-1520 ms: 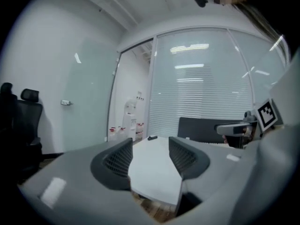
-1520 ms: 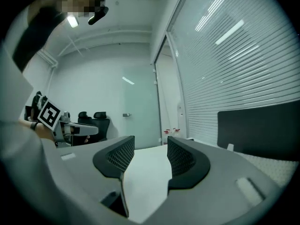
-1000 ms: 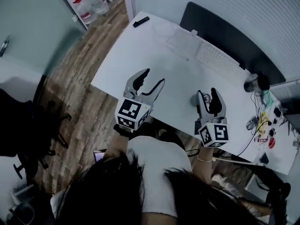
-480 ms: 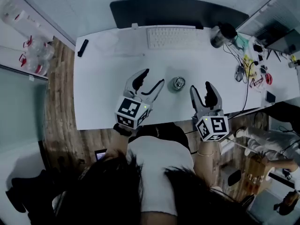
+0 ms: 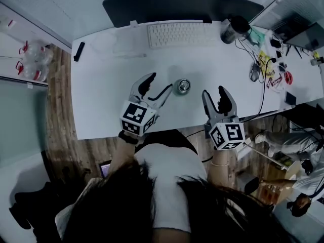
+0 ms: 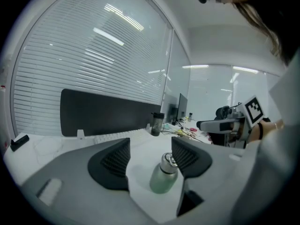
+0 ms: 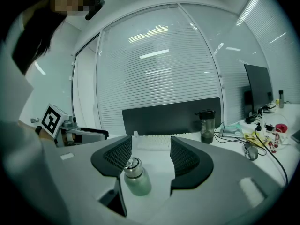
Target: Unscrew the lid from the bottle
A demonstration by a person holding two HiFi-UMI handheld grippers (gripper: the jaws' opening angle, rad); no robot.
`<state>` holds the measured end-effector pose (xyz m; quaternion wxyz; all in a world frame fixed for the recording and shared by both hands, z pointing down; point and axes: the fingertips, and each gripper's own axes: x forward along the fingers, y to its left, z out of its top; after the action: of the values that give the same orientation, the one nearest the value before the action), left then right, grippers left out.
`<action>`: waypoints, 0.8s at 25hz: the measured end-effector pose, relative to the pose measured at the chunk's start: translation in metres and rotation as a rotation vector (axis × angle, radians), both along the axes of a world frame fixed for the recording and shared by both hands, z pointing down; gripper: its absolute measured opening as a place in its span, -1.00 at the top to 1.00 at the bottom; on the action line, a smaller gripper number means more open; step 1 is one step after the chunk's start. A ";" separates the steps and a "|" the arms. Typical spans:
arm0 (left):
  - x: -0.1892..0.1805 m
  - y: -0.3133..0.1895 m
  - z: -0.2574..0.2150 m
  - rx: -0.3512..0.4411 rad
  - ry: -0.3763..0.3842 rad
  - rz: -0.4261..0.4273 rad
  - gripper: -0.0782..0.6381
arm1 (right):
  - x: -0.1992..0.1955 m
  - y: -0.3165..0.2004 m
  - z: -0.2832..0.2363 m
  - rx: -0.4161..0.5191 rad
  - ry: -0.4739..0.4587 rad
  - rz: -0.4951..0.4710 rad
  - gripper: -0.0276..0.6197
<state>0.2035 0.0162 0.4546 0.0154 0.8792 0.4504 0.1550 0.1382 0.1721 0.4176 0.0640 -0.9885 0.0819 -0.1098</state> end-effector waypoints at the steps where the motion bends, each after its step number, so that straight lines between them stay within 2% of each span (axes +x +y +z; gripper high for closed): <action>1: -0.001 0.001 0.002 0.002 -0.001 0.002 -0.05 | 0.001 0.000 0.002 0.000 -0.002 -0.006 0.20; 7: -0.013 0.009 0.019 0.037 0.005 0.081 -0.10 | 0.010 -0.004 0.008 0.009 -0.016 -0.042 0.20; 11: -0.018 0.008 0.041 0.073 -0.021 0.107 -0.13 | 0.017 -0.012 0.012 0.013 -0.024 -0.070 0.20; 20: -0.024 0.015 0.075 0.097 -0.064 0.174 -0.13 | 0.022 -0.032 0.038 0.033 -0.076 -0.125 0.20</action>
<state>0.1790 0.0311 0.5301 -0.0263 0.8310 0.5162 0.2056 0.1606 0.1401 0.4560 0.0765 -0.9754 0.1428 -0.1496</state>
